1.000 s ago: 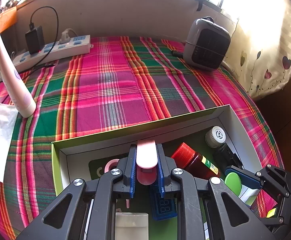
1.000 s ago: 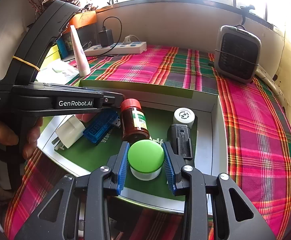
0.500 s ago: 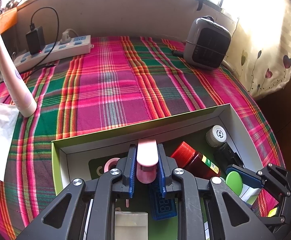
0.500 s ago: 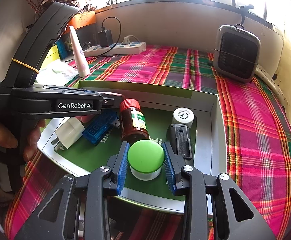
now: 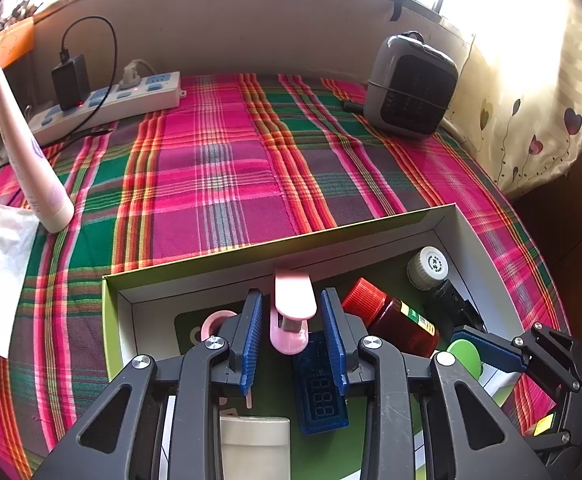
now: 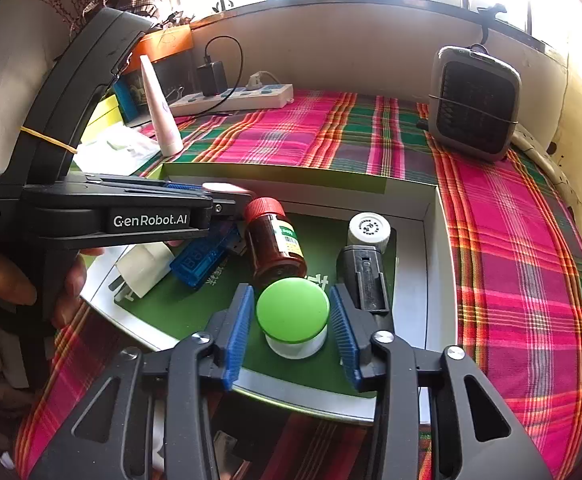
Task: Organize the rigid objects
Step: 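Lower the pink clip and green-topped object onto the box floor and open both grippers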
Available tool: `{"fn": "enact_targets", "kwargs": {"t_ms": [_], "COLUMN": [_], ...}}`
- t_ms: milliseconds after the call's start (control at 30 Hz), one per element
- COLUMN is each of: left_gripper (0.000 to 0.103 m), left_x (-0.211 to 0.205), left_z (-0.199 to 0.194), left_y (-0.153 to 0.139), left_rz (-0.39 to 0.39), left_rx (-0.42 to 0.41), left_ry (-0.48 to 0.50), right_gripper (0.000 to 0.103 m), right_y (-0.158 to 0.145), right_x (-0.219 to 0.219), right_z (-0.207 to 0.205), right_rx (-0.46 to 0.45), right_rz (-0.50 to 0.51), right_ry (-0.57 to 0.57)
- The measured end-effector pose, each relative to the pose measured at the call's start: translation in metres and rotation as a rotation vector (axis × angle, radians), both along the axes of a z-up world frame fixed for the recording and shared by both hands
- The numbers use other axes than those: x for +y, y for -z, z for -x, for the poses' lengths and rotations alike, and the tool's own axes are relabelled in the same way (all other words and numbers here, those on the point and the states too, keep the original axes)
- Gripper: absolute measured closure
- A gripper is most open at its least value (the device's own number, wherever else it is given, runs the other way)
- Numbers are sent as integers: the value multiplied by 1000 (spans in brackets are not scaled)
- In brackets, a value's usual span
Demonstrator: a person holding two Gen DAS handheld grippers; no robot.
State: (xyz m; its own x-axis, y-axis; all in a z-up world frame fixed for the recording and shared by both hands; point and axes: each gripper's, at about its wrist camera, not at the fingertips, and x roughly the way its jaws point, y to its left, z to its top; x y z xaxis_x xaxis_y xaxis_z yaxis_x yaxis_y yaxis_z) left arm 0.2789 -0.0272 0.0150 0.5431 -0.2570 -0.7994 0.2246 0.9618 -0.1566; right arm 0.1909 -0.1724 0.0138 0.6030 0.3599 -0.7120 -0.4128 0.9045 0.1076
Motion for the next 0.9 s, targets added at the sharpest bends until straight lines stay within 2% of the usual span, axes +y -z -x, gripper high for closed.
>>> {"fn": "enact_targets", "kwargs": {"t_ms": [200,333,500,633,900], "left_gripper": [74,73,73,65,65], "left_x": [0,0,1,1,2], "left_z": [5,8,13,20,39], "left_y": [-2,-4,-7,-10,-19], "left_rz": [-9,-1,1,-4,-10], "left_rx": [-7,-9,-15,-26,-56], "left_ry": [0,-1,-3,-4,-7], "right_gripper": [59,54,53,53,53], "right_y": [0,-1,-5,-8,-12], "right_x": [0,-2,-2,-3,-8], "right_z": [2,4,8,11,19], "right_rx": [-5,-10,-22,-32,-47], "right_rz": [-3,-7,-10,-11,-20], "right_ry": [3,3,4,15,33]}}
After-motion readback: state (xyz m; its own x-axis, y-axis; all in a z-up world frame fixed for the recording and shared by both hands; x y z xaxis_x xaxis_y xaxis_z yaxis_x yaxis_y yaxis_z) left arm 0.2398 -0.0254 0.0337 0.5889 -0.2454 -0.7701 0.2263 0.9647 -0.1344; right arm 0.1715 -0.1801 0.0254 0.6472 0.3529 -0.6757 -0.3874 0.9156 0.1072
